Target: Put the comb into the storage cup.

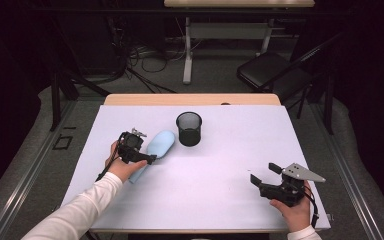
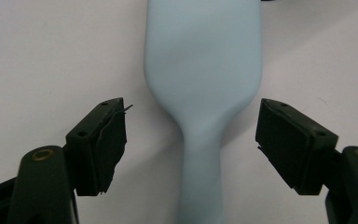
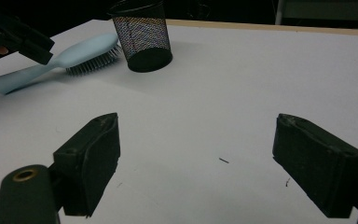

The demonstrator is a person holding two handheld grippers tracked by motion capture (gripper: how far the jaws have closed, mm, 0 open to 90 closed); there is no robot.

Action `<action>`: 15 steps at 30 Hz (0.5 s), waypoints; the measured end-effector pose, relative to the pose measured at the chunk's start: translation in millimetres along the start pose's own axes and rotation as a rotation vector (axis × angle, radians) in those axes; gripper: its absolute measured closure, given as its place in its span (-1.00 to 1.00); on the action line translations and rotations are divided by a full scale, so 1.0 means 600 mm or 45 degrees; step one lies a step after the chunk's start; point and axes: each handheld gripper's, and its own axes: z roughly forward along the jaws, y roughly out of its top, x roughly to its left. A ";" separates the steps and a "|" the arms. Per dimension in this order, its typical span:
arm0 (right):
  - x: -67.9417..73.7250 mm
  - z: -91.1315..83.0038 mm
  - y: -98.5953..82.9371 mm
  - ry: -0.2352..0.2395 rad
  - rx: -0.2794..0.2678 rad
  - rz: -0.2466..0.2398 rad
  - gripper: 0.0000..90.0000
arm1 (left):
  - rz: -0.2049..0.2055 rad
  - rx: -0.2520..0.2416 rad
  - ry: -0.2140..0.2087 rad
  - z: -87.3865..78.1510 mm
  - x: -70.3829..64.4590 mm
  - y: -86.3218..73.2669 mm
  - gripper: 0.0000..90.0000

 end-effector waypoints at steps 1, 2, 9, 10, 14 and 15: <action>0.000 0.000 0.000 -0.001 0.003 0.001 -0.67 | 0.000 0.000 0.000 0.000 0.000 0.000 -0.45; 0.000 0.000 0.000 -0.001 0.003 0.001 -0.67 | -0.002 0.001 -0.002 0.000 0.000 0.000 -0.45; 0.000 0.000 0.000 0.002 0.004 0.003 -0.67 | -0.017 0.014 -0.017 0.000 0.000 0.001 -0.41; 0.000 0.000 0.000 0.004 0.003 0.005 -0.67 | -0.022 0.015 -0.021 0.001 0.001 0.001 -0.40; 0.000 0.001 0.000 0.005 0.007 0.007 -0.67 | -0.040 0.025 -0.050 0.001 0.001 -0.001 -0.37; 0.000 0.001 0.000 0.005 0.007 0.008 -0.67 | -0.039 0.030 -0.052 0.001 0.001 -0.001 -0.35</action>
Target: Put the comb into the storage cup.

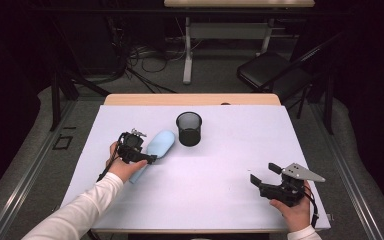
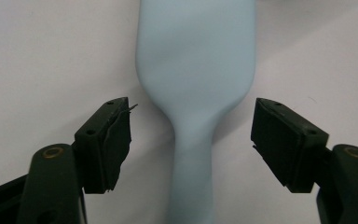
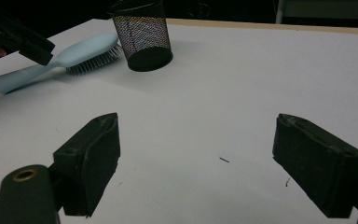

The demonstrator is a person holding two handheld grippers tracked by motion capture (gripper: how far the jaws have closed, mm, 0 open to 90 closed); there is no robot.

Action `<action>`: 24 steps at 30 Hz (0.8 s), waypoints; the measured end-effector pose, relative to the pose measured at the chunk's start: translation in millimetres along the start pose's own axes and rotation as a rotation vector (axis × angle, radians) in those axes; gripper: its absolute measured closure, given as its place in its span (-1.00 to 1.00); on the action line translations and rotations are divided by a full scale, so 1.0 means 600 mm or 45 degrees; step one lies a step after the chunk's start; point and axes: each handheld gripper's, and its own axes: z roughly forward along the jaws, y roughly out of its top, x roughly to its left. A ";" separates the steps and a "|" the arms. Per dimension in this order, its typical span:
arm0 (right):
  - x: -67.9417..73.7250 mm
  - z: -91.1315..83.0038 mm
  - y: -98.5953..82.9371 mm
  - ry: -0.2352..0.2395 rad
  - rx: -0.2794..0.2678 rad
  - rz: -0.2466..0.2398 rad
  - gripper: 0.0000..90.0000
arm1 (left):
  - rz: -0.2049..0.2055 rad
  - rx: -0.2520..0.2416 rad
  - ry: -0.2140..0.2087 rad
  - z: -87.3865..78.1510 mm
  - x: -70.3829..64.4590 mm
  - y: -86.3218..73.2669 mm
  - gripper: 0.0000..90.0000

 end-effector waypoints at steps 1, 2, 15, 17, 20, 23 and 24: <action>0.000 0.000 0.000 0.000 -0.002 0.001 -0.67 | 0.000 -0.001 0.003 0.001 0.000 -0.001 -0.34; 0.000 0.000 0.000 0.000 -0.002 0.001 -0.67 | -0.005 -0.001 0.006 0.002 -0.001 -0.001 -0.34; 0.000 0.001 0.000 0.004 0.003 -0.002 -0.67 | 0.031 0.018 0.010 0.020 -0.010 -0.007 -0.18; 0.000 0.001 0.000 0.004 0.004 -0.003 -0.67 | 0.032 0.025 0.011 0.021 -0.010 -0.007 -0.15; 0.000 0.001 -0.001 0.005 0.004 -0.002 -0.67 | 0.028 0.028 0.007 0.023 -0.010 -0.007 -0.14; 0.001 0.001 -0.001 0.005 0.005 -0.004 -0.67 | 0.028 0.040 0.023 0.025 -0.010 -0.009 -0.14; 0.001 0.001 -0.001 0.006 0.006 -0.003 -0.67 | 0.031 0.046 0.028 0.026 -0.010 -0.010 -0.14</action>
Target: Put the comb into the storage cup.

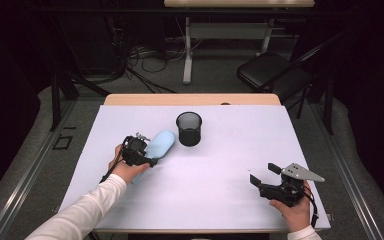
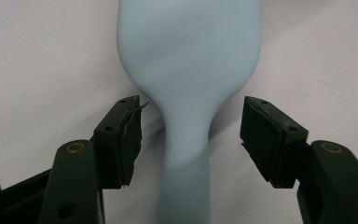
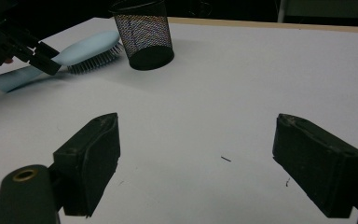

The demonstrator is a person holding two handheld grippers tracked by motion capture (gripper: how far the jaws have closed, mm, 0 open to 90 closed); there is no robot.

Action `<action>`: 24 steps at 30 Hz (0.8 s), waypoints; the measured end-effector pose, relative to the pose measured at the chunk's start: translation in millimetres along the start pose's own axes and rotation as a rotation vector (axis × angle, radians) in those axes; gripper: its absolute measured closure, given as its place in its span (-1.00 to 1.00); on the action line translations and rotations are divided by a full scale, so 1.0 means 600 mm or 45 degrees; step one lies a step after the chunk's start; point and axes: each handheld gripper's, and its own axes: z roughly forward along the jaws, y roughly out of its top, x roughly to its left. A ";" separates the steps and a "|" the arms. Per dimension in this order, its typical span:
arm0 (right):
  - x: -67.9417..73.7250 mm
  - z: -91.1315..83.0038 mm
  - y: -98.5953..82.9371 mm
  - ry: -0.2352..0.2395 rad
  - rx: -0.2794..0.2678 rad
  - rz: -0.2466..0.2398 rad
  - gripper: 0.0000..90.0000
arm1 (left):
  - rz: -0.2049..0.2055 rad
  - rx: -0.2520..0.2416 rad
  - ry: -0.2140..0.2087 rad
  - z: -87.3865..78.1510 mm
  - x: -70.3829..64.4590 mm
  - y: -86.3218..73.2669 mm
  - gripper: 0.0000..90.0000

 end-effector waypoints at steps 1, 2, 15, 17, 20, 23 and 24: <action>0.000 0.000 0.000 0.000 0.000 -0.002 -0.67 | 0.000 0.014 0.011 0.001 0.000 -0.001 -0.14; 0.000 0.000 0.000 0.000 0.000 -0.002 -0.67 | 0.000 0.014 0.011 0.001 0.000 -0.001 -0.14; 0.000 0.001 -0.001 0.004 0.001 0.000 -0.67 | -0.027 0.052 0.027 0.011 0.010 -0.006 0.00; 0.000 0.001 -0.001 0.003 0.002 -0.005 -0.67 | -0.026 0.050 0.021 0.012 0.011 -0.007 0.02; 0.001 0.002 -0.001 0.006 0.003 -0.003 -0.67 | -0.024 0.029 0.015 0.012 0.011 -0.007 0.08; 0.001 0.002 -0.001 0.005 0.008 -0.006 -0.67 | -0.021 0.018 0.022 0.014 0.010 -0.008 0.08; 0.001 0.002 -0.001 0.005 0.008 -0.006 -0.67 | -0.021 0.018 0.022 0.014 0.010 -0.008 0.08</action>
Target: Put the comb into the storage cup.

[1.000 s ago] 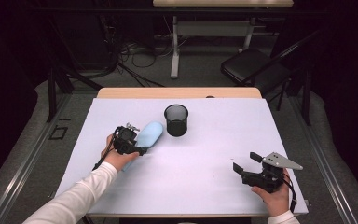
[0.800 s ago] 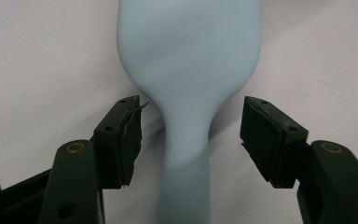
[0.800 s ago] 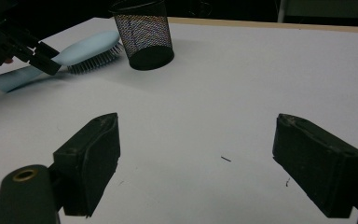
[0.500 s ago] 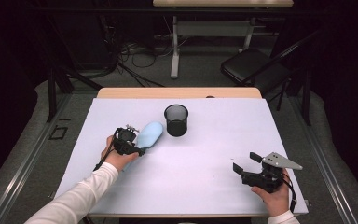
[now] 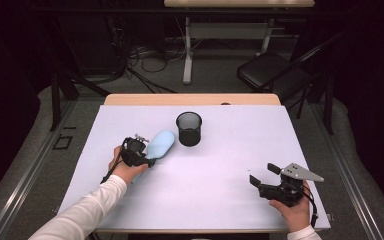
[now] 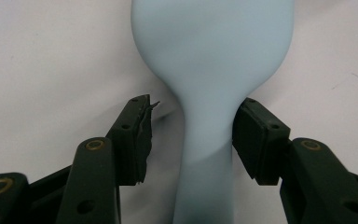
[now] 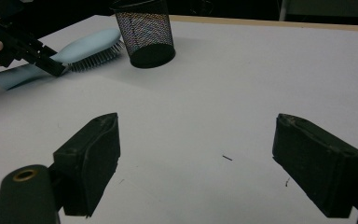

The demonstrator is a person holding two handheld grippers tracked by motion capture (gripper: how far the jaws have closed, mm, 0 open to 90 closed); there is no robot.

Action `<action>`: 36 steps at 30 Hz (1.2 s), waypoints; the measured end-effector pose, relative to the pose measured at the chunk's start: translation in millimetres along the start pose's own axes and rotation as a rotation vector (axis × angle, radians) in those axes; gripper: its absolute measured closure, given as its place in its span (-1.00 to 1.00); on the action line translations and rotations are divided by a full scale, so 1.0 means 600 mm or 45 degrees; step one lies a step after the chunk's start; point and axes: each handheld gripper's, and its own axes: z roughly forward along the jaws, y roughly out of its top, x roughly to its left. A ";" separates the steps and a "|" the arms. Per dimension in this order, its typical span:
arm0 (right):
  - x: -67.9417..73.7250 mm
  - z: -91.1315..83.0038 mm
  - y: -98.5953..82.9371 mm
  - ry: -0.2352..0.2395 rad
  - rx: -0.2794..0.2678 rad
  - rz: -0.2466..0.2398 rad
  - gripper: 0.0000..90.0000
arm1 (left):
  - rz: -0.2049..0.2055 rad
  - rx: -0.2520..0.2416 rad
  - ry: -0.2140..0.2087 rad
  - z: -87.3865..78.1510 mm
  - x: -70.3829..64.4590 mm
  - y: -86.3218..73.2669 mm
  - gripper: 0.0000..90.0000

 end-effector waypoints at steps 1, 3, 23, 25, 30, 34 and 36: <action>0.000 0.000 0.000 0.000 0.001 -0.003 -0.67 | 0.001 -0.002 0.001 0.000 0.000 0.000 0.09; -0.001 0.000 0.000 -0.002 0.001 -0.007 -0.67 | 0.009 -0.004 0.003 0.000 -0.001 0.000 0.12; -0.001 0.001 0.000 0.001 0.005 -0.002 -0.67 | 0.060 -0.040 -0.005 -0.002 -0.007 -0.008 0.51; -0.001 0.001 0.000 0.001 0.005 -0.004 -0.67 | 0.062 -0.039 -0.001 -0.002 -0.007 -0.008 0.51; -0.001 0.001 -0.001 0.002 0.005 -0.002 -0.67 | 0.056 -0.041 -0.007 -0.002 -0.007 -0.009 0.53; -0.001 0.001 -0.001 0.002 0.005 -0.003 -0.67 | 0.050 -0.047 -0.008 -0.002 -0.007 -0.009 0.53; -0.001 0.001 -0.001 0.002 0.004 -0.004 -0.67 | 0.050 -0.049 -0.010 -0.002 -0.007 -0.010 0.53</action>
